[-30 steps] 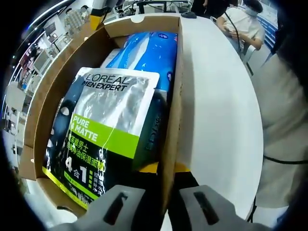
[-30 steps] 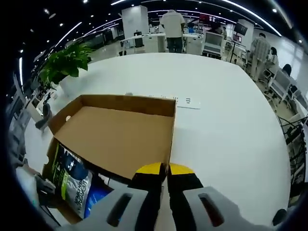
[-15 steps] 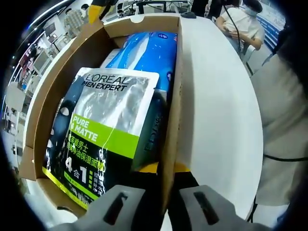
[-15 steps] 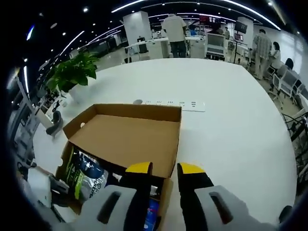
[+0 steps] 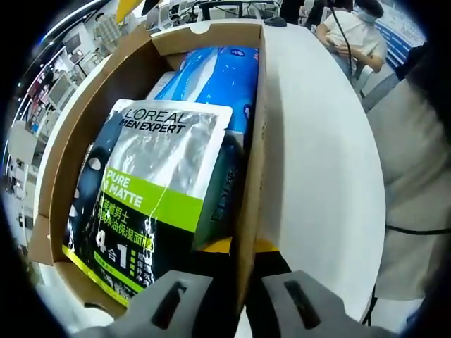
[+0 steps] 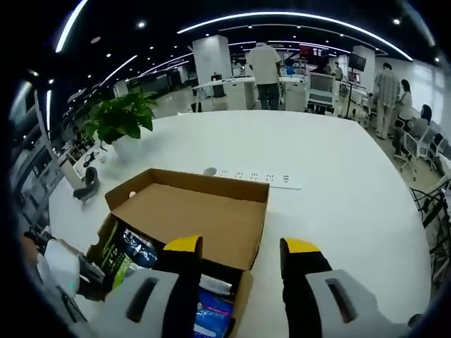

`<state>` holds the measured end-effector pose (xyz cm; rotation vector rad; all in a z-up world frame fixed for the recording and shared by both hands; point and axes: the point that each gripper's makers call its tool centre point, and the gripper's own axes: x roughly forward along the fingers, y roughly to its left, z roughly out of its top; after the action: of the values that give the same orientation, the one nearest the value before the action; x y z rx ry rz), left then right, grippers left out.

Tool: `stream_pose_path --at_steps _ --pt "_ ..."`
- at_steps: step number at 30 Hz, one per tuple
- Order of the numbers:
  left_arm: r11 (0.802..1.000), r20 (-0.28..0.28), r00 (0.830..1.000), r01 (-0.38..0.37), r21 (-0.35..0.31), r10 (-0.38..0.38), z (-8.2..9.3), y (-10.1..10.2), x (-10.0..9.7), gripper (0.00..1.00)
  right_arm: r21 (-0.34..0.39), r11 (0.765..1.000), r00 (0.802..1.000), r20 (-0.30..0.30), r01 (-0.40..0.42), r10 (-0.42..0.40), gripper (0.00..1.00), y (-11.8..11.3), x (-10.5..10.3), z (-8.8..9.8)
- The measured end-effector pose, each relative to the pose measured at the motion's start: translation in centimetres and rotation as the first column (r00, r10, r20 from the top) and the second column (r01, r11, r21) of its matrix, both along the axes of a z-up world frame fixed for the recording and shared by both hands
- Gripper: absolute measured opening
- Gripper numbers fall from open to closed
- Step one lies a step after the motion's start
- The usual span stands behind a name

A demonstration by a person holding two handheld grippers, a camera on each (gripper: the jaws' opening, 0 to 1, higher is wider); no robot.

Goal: Operate the shoe box by opening the lid, removing the specified soft item, and placing it in the target area until the item is outside and the box remains undamaged.

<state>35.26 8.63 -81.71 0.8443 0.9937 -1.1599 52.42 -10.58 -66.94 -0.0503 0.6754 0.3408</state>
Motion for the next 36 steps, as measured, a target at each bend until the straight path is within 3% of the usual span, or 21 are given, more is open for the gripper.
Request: stream_pose_path --at_steps 2,3,5,9,13,15,22,25,28,30,32,34,36 --pt "1.0 0.001 1.0 -0.001 0.001 0.001 0.0 0.0 0.0 0.01 0.02 0.999 0.999 0.019 -0.035 0.035 0.58 0.7 -0.1 0.4" --pt "1.0 0.001 1.0 -0.001 0.001 0.001 0.0 0.0 0.0 0.01 0.036 0.998 0.999 -0.003 -0.054 0.054 0.59 1.2 -0.6 0.3" --pt "1.0 0.002 1.0 -0.001 0.001 0.001 0.0 0.0 0.0 0.01 0.074 0.992 0.995 0.004 -0.1 0.1 0.59 2.3 -1.2 0.6" --pt "1.0 0.003 1.0 -0.001 0.0 0.001 0.0 0.0 0.0 0.01 0.076 0.987 0.989 -0.023 -0.142 0.144 0.61 3.0 -2.1 0.3" --pt "1.0 0.007 1.0 0.003 0.0 -0.003 0.0 0.0 0.0 0.01 0.174 0.967 0.98 -0.037 -0.187 0.196 0.62 4.4 -3.3 0.6" --pt "1.0 0.009 1.0 0.007 0.0 -0.007 0.0 0.0 0.0 0.01 0.27 0.943 0.976 -0.033 -0.197 0.213 0.6 5.3 -3.8 1.2" --pt "1.0 0.009 1.0 0.005 0.007 -0.005 0.0 0.0 0.0 0.01 0.47 0.88 0.985 -0.106 -0.07 0.135 0.49 4.6 -4.0 1.2" --pt "1.0 0.005 1.0 0.005 0.007 -0.005 0.0 0.0 0.0 0.01 0.537 0.843 0.98 -0.151 -0.03 0.13 0.49 4.6 -4.3 1.1" --pt "1.0 0.007 1.0 0.003 0.008 -0.003 0.0 0.0 0.0 0.01 0.553 0.833 0.976 -0.182 -0.002 0.123 0.46 4.2 -4.6 0.7" --pt "1.0 0.008 1.0 0.0 0.009 0.0 0.0 0.0 0.0 0.01 0.589 0.808 0.971 -0.19 -0.004 0.143 0.39 4.5 -4.8 0.9" --pt "1.0 0.009 1.0 0.0 0.009 0.0 0.0 0.0 0.0 0.01 0.609 0.793 0.967 -0.202 0.002 0.153 0.38 5.0 -5.1 0.7" --pt "1.0 0.008 1.0 0.0 0.009 0.0 0.0 0.0 0.0 0.01 0.629 0.778 0.96 -0.215 -0.005 0.181 0.38 5.9 -5.5 0.5" --pt "1.0 0.007 1.0 0.0 0.009 0.0 0.0 0.0 0.0 0.01 0.688 0.726 0.927 -0.284 0.018 0.245 0.38 7.4 -6.5 0.2"
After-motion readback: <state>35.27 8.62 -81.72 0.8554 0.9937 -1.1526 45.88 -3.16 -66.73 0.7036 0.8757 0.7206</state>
